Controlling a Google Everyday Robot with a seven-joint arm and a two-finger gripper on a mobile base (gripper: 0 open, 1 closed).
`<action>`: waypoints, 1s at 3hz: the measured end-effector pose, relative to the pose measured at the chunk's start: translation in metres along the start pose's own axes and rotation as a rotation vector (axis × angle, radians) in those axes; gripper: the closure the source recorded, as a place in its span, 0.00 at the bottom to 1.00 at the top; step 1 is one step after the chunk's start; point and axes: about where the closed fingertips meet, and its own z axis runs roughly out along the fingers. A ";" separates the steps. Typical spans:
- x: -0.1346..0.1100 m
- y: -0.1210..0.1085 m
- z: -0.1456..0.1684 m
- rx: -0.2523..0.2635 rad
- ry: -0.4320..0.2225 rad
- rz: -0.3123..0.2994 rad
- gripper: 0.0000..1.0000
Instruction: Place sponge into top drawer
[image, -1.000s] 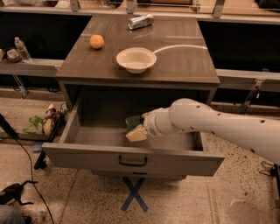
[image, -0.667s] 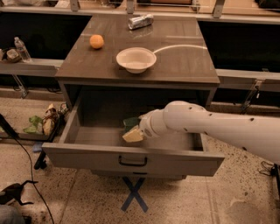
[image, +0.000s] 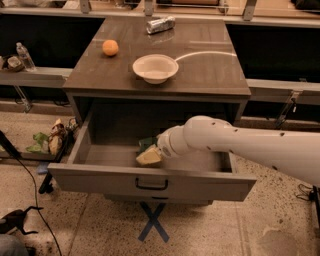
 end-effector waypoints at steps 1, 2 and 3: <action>-0.002 -0.002 -0.004 0.002 0.006 0.021 0.00; -0.005 -0.009 -0.013 0.002 0.010 0.032 0.19; -0.008 -0.014 -0.023 -0.013 0.006 0.047 0.42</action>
Offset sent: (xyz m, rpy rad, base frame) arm 0.0079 -0.0231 0.0230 0.0059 0.0332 -0.0379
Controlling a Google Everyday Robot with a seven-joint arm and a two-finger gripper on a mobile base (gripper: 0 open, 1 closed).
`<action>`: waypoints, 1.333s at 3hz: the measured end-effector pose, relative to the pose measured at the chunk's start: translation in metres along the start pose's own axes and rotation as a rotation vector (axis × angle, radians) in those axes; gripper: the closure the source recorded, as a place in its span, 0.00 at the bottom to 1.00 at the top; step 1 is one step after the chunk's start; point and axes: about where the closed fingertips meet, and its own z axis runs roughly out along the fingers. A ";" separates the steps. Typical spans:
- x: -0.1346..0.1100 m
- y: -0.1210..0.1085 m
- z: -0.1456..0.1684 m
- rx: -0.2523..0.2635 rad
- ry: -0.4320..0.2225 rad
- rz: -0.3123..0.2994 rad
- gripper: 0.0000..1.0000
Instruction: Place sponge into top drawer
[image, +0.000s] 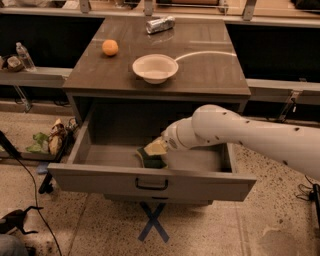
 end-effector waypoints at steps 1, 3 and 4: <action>-0.012 -0.001 -0.022 -0.043 -0.040 0.045 0.65; -0.059 -0.018 -0.109 -0.119 -0.185 0.116 1.00; -0.105 -0.045 -0.171 -0.144 -0.362 0.121 1.00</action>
Offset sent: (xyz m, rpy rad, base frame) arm -0.0087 -0.0461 0.1406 0.3338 0.0488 -0.0290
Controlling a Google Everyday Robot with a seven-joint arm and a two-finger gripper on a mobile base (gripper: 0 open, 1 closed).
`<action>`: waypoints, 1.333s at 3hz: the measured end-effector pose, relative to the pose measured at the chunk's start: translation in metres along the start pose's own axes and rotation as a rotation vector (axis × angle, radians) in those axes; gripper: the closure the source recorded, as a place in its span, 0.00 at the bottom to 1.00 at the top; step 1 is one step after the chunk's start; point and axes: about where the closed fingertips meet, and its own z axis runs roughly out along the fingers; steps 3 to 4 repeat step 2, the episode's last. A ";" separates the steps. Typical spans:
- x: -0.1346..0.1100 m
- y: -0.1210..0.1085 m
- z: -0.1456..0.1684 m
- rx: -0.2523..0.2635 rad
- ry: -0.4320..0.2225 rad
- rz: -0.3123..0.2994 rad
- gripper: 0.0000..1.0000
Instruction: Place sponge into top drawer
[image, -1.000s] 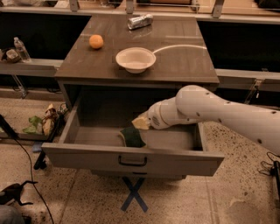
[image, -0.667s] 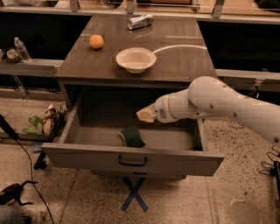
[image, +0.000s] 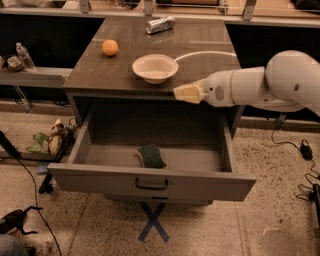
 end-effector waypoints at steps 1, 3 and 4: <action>-0.034 -0.006 -0.022 -0.001 -0.093 -0.014 1.00; -0.036 -0.005 -0.021 -0.003 -0.094 -0.016 0.84; -0.036 -0.005 -0.021 -0.003 -0.094 -0.016 0.84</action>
Offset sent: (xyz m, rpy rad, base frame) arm 0.0072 -0.0109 0.0290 0.0538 -0.0489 -0.0115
